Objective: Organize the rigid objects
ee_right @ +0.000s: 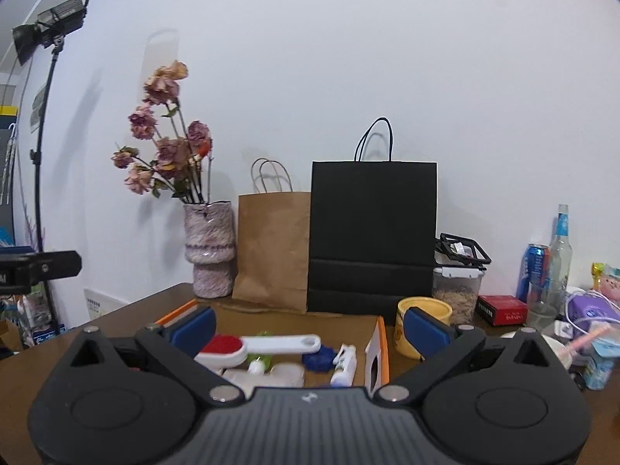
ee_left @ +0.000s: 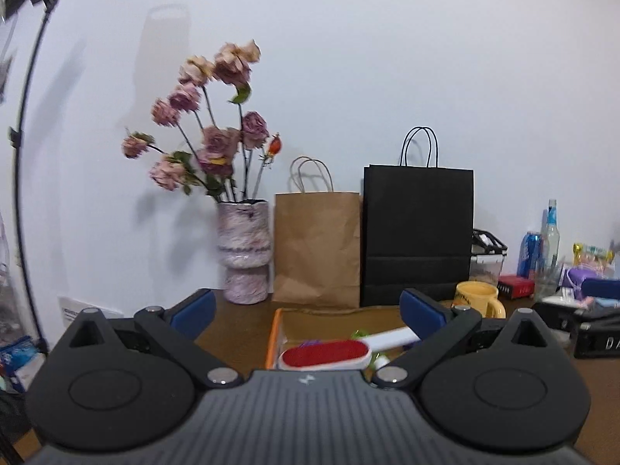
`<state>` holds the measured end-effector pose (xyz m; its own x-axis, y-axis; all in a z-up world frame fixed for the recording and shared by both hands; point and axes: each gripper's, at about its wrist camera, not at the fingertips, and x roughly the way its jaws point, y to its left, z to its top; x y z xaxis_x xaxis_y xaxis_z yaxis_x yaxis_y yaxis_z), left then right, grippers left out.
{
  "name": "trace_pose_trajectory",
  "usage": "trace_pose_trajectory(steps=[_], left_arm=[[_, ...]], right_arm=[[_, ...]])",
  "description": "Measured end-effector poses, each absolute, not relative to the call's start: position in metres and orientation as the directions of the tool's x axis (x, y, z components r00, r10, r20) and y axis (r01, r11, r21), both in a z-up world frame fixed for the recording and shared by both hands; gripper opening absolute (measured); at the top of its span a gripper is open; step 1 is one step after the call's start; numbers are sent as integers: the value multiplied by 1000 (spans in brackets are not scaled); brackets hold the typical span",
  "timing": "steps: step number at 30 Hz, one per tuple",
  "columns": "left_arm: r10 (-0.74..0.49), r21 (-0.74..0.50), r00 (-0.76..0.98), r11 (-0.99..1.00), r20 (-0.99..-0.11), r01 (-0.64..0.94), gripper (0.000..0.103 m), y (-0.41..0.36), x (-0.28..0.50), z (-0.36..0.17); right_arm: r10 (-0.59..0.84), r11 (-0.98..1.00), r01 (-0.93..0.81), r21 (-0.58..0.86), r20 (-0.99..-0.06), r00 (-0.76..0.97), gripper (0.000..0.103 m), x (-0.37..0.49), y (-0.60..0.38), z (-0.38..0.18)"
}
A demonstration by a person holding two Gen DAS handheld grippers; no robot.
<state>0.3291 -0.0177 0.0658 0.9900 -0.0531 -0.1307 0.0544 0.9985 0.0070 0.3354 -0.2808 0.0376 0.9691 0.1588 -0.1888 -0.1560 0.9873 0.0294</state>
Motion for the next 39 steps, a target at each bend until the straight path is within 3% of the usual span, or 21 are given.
trace_pose_trajectory(steps=[14,19,27,39], left_arm=[[-15,23,992,1000,-125,18,103,-10,153,30],[-36,13,987,999,-154,38,103,-8,107,18],[-57,34,990,998,-132,62,103,-5,45,15],[-67,24,991,997,-119,70,103,-6,24,16]], right_arm=[[146,983,-115,142,-228,963,103,160,-277,11],[115,991,-93,98,-244,963,103,105,-269,3],[107,983,-72,170,-206,973,103,21,-258,-4],[102,983,-72,168,-174,979,103,10,-252,0]])
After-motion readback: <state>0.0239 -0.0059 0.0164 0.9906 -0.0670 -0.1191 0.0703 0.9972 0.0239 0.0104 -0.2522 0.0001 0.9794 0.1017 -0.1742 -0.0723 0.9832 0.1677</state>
